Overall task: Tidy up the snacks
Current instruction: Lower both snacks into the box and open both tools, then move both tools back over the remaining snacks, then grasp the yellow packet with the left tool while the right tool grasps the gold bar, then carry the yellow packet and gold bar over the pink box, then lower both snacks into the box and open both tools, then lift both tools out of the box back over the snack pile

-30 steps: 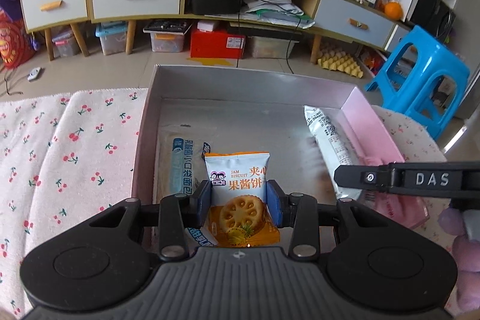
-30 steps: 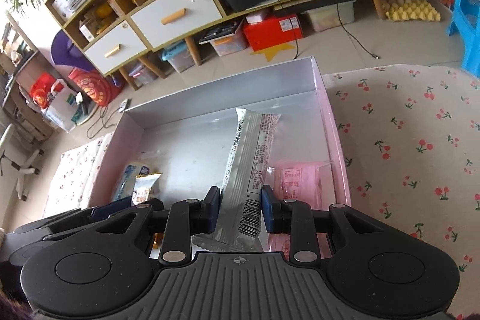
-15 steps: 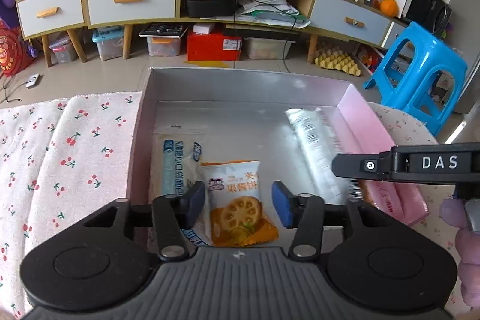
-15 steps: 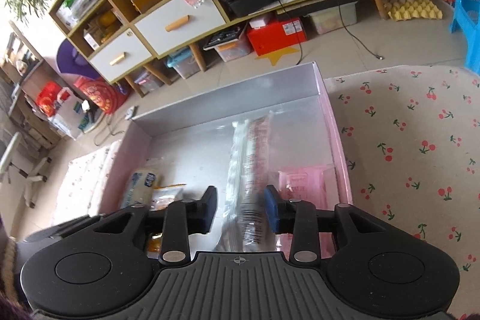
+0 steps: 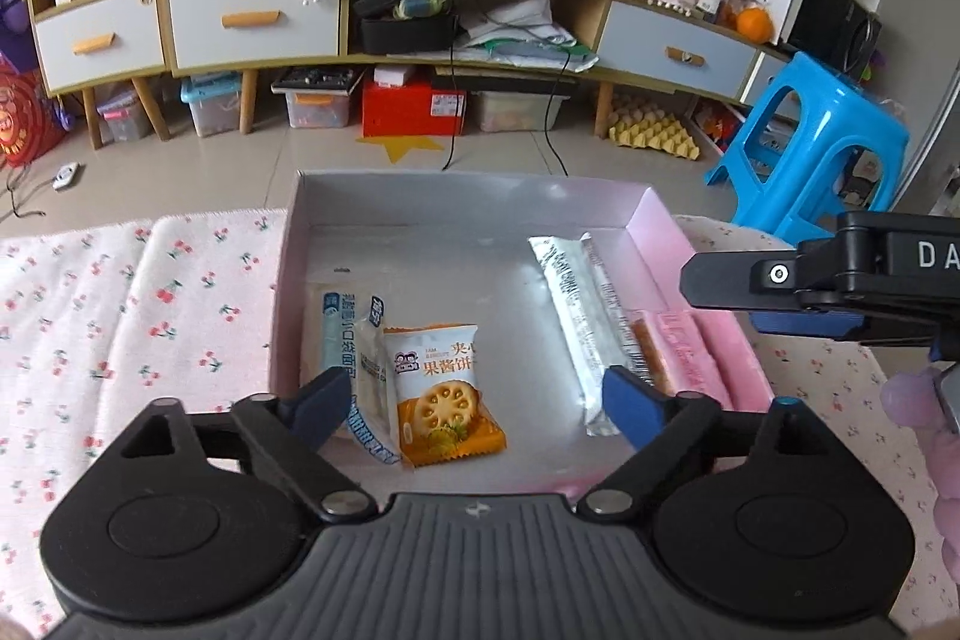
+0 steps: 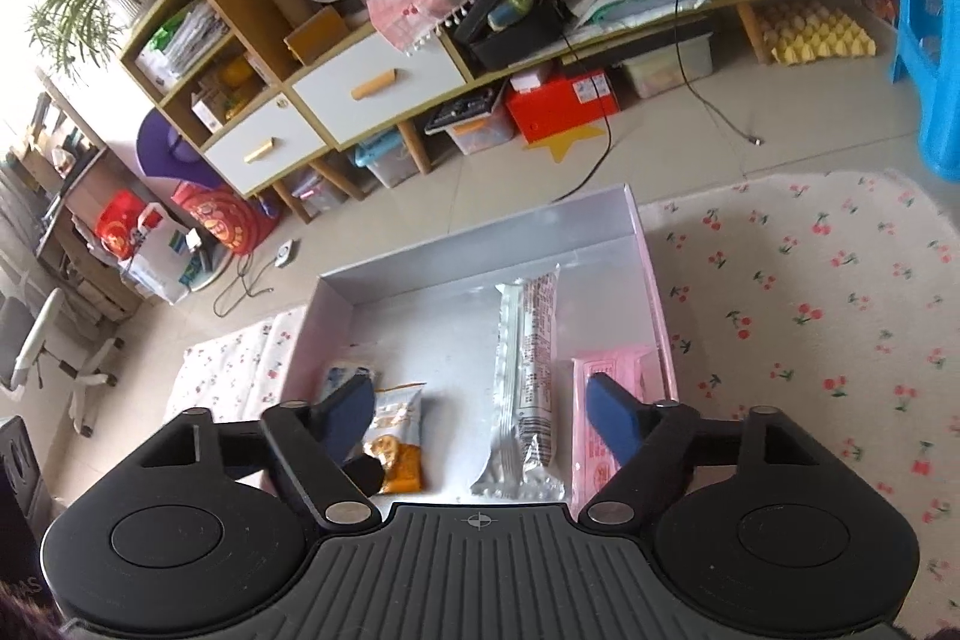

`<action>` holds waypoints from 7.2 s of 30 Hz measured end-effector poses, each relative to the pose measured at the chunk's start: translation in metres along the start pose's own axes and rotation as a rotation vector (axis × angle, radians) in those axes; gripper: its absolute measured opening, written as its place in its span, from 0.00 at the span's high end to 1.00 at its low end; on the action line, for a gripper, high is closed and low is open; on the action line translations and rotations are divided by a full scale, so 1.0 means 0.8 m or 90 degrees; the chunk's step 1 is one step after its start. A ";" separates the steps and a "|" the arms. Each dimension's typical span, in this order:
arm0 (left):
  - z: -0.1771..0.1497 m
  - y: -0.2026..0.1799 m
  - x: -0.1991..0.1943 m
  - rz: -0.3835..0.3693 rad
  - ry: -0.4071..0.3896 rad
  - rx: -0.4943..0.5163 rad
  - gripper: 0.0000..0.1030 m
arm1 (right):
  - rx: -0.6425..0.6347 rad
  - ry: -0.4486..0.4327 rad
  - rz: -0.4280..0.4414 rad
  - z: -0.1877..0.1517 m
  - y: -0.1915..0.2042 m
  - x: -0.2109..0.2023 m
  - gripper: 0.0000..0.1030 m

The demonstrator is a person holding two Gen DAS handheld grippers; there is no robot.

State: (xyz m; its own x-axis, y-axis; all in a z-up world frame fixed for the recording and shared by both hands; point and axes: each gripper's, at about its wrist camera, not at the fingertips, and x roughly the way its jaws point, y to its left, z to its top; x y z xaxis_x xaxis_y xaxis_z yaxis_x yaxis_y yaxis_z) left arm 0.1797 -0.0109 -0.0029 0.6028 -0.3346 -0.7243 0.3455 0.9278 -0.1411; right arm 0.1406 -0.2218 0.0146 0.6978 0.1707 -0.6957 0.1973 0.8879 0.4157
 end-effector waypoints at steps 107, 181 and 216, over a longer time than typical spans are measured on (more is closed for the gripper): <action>-0.124 0.041 -0.047 0.060 0.175 0.028 0.42 | -0.005 0.121 -0.122 -0.122 0.004 -0.034 0.74; 0.027 -0.008 0.073 -0.008 0.047 -0.057 0.50 | 0.024 0.002 -0.008 0.025 -0.052 0.059 0.62; -0.032 -0.042 -0.068 0.029 0.032 0.016 0.03 | -0.022 0.017 -0.037 -0.044 0.018 -0.088 0.21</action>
State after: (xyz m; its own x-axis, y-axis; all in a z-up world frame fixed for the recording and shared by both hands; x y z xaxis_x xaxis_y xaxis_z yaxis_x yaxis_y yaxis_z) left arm 0.1171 -0.0196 0.0243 0.5820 -0.2836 -0.7622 0.3375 0.9369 -0.0909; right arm 0.0696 -0.2063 0.0488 0.6672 0.1291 -0.7336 0.2128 0.9108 0.3538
